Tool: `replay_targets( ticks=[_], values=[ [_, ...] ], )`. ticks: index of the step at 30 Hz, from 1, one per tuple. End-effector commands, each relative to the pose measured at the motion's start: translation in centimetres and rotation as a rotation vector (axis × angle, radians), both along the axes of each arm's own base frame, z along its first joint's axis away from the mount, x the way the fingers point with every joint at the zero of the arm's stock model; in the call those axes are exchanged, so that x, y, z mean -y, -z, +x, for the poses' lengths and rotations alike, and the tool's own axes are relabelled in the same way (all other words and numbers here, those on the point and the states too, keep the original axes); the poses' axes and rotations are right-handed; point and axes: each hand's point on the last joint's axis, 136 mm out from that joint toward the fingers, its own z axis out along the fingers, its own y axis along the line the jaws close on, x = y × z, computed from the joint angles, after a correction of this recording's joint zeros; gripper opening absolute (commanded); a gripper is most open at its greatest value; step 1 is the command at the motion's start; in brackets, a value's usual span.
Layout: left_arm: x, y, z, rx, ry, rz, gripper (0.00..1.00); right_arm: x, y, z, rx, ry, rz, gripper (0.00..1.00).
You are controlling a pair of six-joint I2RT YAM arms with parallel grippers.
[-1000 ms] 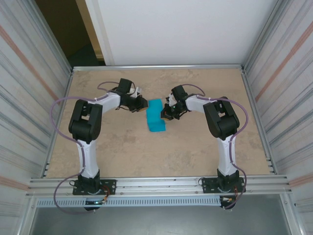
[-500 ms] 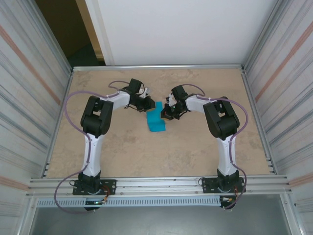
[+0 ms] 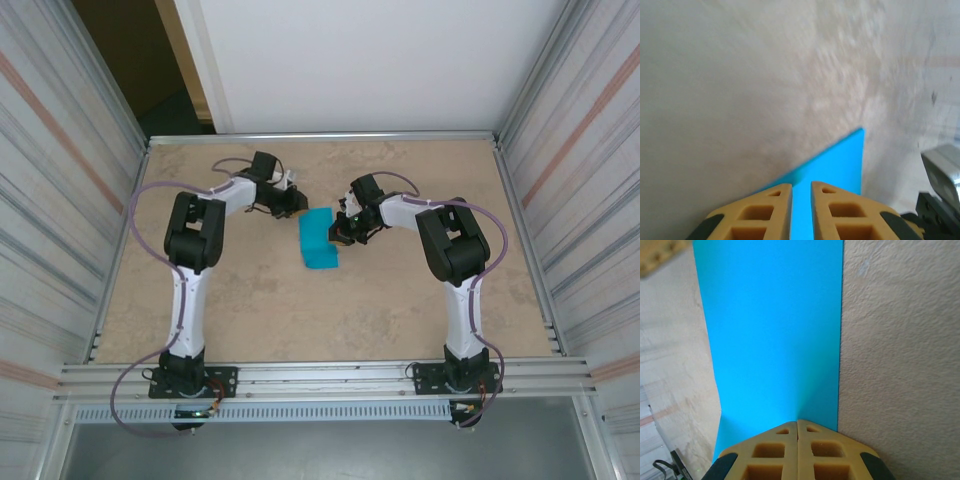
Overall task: Fold a paper plane with a square sheet of paper (pick it up from the middle)
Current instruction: First fold the square sheet of paper in half at the center of the table.
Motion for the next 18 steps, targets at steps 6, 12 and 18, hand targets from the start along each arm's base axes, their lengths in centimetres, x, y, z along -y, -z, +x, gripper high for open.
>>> replay_targets(
  ticks=[6, 12, 18],
  values=[
    [-3.4, -3.5, 2.1, 0.067, -0.052, 0.067, 0.18, 11.0, 10.8, -9.7, -0.357, 0.034, -0.522, 0.00],
    [-0.2, -7.1, -3.7, 0.091, -0.002, 0.024, 0.18, 10.6, 11.0, -9.6, -0.363, 0.042, -0.505, 0.00],
    [2.9, -5.5, -8.6, 0.002, 0.039, -0.032, 0.17, 10.6, 11.2, -9.9, -0.372, 0.044, -0.503, 0.00]
  ],
)
